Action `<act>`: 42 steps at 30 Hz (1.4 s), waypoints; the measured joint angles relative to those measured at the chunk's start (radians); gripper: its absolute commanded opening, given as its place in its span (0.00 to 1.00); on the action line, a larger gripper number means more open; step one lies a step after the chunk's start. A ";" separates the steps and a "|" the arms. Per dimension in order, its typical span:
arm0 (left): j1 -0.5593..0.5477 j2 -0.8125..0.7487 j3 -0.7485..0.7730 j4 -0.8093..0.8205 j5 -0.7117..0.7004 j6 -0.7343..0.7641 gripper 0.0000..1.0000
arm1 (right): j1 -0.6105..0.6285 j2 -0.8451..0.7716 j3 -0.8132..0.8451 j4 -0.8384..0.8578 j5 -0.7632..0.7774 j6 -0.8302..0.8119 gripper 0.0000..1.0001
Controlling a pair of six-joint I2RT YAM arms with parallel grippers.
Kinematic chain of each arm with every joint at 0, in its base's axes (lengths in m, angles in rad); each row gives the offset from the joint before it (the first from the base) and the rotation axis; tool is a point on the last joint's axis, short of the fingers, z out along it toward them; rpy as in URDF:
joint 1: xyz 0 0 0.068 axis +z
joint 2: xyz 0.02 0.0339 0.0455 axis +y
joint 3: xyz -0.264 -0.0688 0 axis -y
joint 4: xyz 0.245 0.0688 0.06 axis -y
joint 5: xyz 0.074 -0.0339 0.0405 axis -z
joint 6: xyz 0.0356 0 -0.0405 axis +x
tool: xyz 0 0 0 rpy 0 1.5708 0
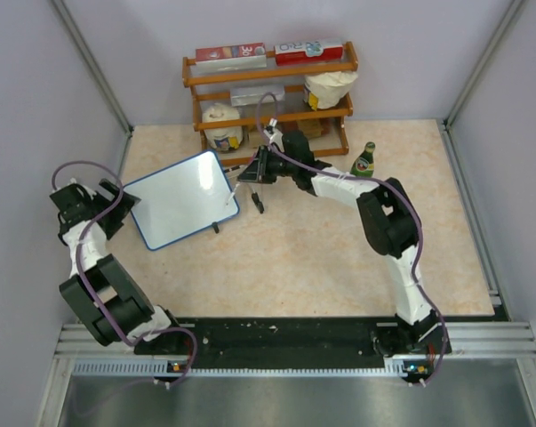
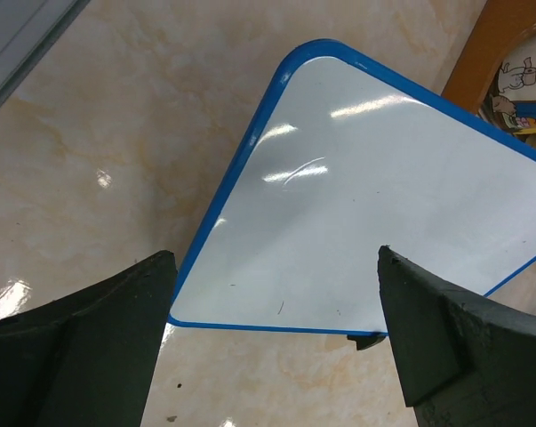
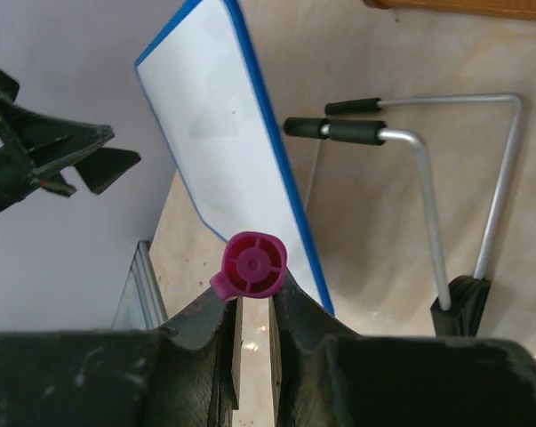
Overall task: Write a sentence on the whiteboard
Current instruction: Pick up the whiteboard from the whiteboard stand.
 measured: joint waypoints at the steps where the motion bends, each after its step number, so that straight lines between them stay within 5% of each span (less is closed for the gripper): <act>1: 0.011 0.001 0.004 -0.003 0.000 0.005 0.97 | 0.000 0.014 0.011 -0.008 0.010 -0.001 0.00; 31: 0.034 0.220 0.120 -0.002 0.109 0.097 0.89 | -0.008 0.175 0.080 0.026 0.000 0.087 0.00; 42: 0.025 0.263 0.120 0.047 0.238 0.123 0.51 | -0.016 0.179 0.080 0.032 -0.012 0.099 0.00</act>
